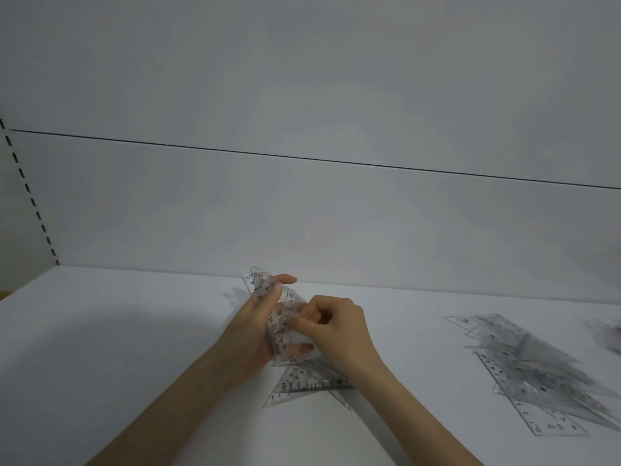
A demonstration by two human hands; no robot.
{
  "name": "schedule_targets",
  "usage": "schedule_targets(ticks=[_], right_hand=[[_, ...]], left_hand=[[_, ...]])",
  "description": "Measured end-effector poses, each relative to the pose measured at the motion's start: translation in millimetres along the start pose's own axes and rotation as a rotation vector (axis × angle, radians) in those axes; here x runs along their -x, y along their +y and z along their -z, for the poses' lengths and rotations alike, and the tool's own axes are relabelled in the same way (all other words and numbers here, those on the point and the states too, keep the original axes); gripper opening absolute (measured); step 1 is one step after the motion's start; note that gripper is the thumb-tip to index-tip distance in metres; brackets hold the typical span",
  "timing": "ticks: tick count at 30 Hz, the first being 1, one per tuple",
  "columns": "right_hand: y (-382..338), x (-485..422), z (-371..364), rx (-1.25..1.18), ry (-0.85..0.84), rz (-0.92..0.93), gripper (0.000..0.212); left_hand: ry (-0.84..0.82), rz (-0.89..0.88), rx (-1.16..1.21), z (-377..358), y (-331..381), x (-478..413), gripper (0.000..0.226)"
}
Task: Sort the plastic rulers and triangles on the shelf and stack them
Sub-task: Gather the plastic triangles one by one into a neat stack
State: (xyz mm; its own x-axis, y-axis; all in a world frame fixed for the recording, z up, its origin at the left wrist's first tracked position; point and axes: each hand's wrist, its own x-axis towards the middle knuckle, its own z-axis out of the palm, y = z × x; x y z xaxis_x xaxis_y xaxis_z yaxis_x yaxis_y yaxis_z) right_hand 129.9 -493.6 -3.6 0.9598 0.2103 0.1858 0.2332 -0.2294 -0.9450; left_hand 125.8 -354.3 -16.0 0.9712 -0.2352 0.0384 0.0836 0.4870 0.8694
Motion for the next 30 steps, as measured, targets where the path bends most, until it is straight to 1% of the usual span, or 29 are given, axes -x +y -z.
schedule_targets(ticks=[2,4,5,7,8,9,10,11,12,14,15,16,17,18,20,22,23,27,28,30], right_hand=[[0.2,-2.1,3.3,0.113,0.028,0.044,0.021],[1.8,-7.5,14.6,0.112,0.085,0.035,0.022],[4.3,-11.6,23.0,0.118,0.138,0.032,0.021],[8.4,-18.7,41.8,0.213,0.24,0.038,0.018],[11.4,-21.2,49.9,0.296,0.252,0.033,0.016],[14.6,-23.1,56.3,0.385,0.225,0.026,0.013],[17.4,-23.7,60.4,0.455,0.16,0.012,0.01],[18.8,-23.4,62.8,0.508,0.072,0.009,0.005],[19.1,-22.2,63.5,0.547,-0.03,0.013,0.009],[21.8,-21.2,61.4,0.651,-0.24,0.054,0.037],[23.2,-21.4,57.6,0.726,-0.321,0.09,0.048],[25.2,-21.9,53.0,0.788,-0.361,0.125,0.054],[26.7,-22.0,48.1,0.827,-0.351,0.131,0.056],[28.5,-22.9,44.7,0.845,-0.298,0.11,0.055],[30.5,-24.4,41.5,0.889,-0.161,0.039,0.047],[32.8,-25.3,41.4,0.9,-0.076,-0.012,0.038],[33.7,-25.5,42.2,0.866,-0.051,-0.035,0.035],[32.1,-24.8,46.7,0.749,-0.076,-0.098,0.038],[32.3,-24.9,46.9,0.744,-0.083,-0.107,0.037],[33.9,-25.8,47.5,0.727,-0.069,-0.111,0.026]], left_hand=[[0.062,-0.009,-0.038,2.2,-0.4,-1.2,0.023],[0.144,-0.022,-0.061,6.0,0.8,-3.4,0.017],[0.174,-0.026,-0.056,8.4,2.2,-4.8,0.016],[0.234,-0.027,-0.048,12.9,5.6,-8.0,0.017],[0.269,-0.018,-0.044,14.4,7.5,-9.8,0.021],[0.298,-0.005,-0.031,15.5,9.2,-11.4,0.026],[0.317,0.009,-0.007,15.8,10.6,-13.0,0.032],[0.329,0.018,0.021,15.8,11.5,-14.4,0.038],[0.333,0.02,0.046,15.4,12.0,-15.5,0.041],[0.332,0.008,0.065,15.3,12.1,-15.7,0.043],[0.328,0.003,0.066,15.4,11.7,-15.5,0.043],[0.324,0.003,0.066,15.5,11.4,-15.1,0.043],[0.322,0.005,0.066,15.3,11.3,-14.8,0.044],[0.323,0.005,0.066,14.9,11.5,-14.6,0.044],[0.328,-0.002,0.072,14.0,12.3,-13.9,0.044],[0.334,-0.015,0.071,13.9,13.0,-14.1,0.044],[0.337,-0.019,0.067,13.5,13.5,-14.0,0.044],[0.333,-0.025,0.056,12.6,13.8,-13.4,0.044],[0.332,-0.026,0.05,12.8,13.4,-13.3,0.045],[0.335,-0.026,0.039,13.5,12.9,-13.0,0.045]])
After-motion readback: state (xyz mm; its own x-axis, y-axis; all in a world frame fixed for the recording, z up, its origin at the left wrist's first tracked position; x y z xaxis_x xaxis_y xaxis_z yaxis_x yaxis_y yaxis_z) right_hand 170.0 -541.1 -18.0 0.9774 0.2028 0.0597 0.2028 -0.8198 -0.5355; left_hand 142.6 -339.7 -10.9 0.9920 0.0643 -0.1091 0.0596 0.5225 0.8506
